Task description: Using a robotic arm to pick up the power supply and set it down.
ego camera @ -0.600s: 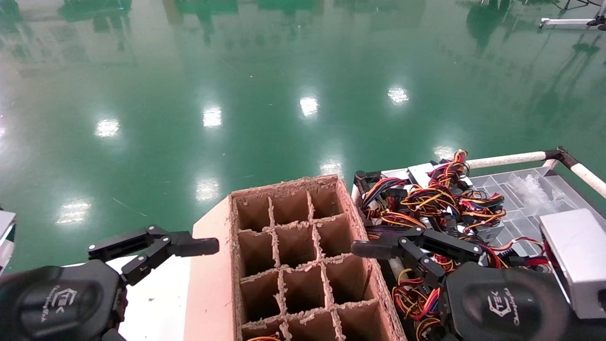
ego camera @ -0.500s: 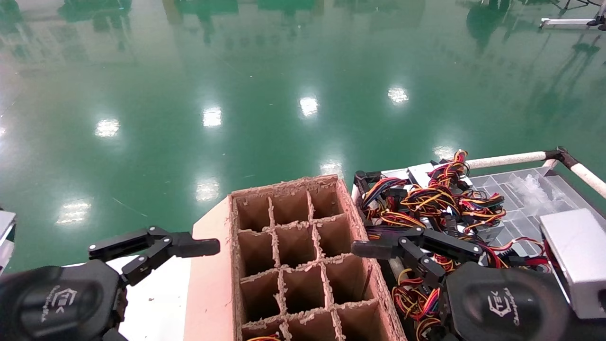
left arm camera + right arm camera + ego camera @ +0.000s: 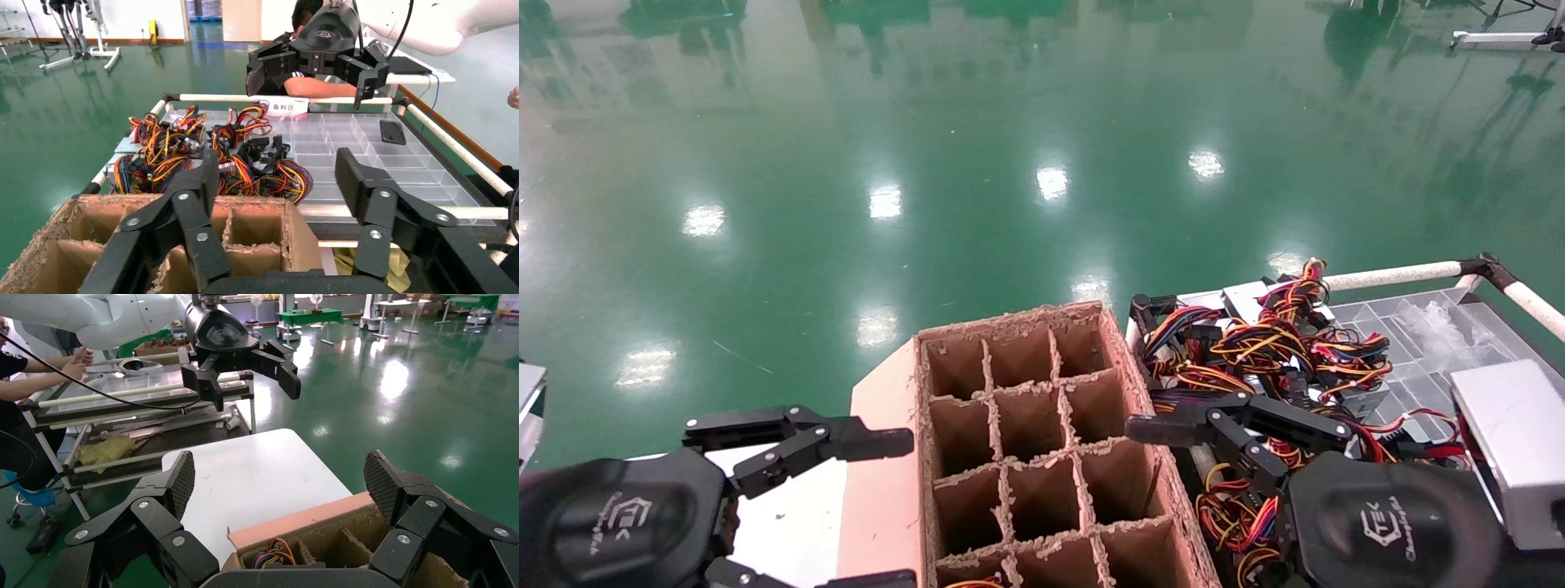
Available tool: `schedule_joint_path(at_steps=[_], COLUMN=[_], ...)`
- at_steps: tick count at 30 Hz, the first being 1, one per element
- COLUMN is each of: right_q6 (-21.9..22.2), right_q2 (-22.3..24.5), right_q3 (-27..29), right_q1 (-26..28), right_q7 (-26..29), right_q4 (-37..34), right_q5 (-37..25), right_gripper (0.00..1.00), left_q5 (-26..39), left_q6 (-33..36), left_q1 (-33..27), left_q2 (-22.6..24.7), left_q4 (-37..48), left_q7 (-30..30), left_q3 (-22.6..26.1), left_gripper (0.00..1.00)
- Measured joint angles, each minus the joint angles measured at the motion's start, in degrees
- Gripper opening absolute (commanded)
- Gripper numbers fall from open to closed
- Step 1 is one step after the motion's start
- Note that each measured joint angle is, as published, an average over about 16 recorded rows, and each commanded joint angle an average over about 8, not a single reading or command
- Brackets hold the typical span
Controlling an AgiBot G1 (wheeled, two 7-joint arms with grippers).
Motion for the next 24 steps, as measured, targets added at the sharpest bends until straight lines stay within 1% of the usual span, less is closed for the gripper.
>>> schedule_joint_path(at_steps=[4, 8, 13, 19, 20, 21, 22, 24], right_q6=[0.8, 2.2, 4.7, 8.3, 8.8, 9.4, 9.9, 11.0], right_q2=[-0.1, -0.3, -1.4, -4.2, -4.9, -5.5, -6.3, -7.7], right_q3=[-0.6, -1.7, -3.9, -7.1, -7.7, -8.3, -8.9, -10.0], right_q1=[-0.4, -1.0, -1.4, -1.1, -1.0, -0.8, -0.6, -0.1], right_q7=[0.0, 0.1, 0.7, 2.1, 2.4, 2.7, 3.0, 3.6], right_q4=[0.2, 0.7, 1.8, 3.0, 3.2, 3.3, 3.4, 3.6], right_q5=[-1.5, -4.3, -9.4, -16.0, -17.1, -18.2, -19.3, -21.3], right_gripper=[1.00, 1.00, 1.00, 1.00, 0.98, 0.93, 0.85, 0.62], left_q5=[0.0, 0.0, 0.0, 0.0, 0.0, 0.0, 0.0, 0.0], left_q6=[0.0, 0.0, 0.0, 0.0, 0.0, 0.0, 0.0, 0.0], left_q1=[0.0, 0.0, 0.0, 0.0, 0.0, 0.0, 0.0, 0.0], left_q2=[0.0, 0.0, 0.0, 0.0, 0.0, 0.0, 0.0, 0.0], left_q4=[0.0, 0.0, 0.0, 0.0, 0.0, 0.0, 0.0, 0.0], left_q7=[0.0, 0.0, 0.0, 0.0, 0.0, 0.0, 0.0, 0.0], left_q3=[0.0, 0.0, 0.0, 0.0, 0.0, 0.0, 0.0, 0.0], left_gripper=[0.00, 0.00, 0.00, 0.00, 0.00, 0.00, 0.00, 0.00])
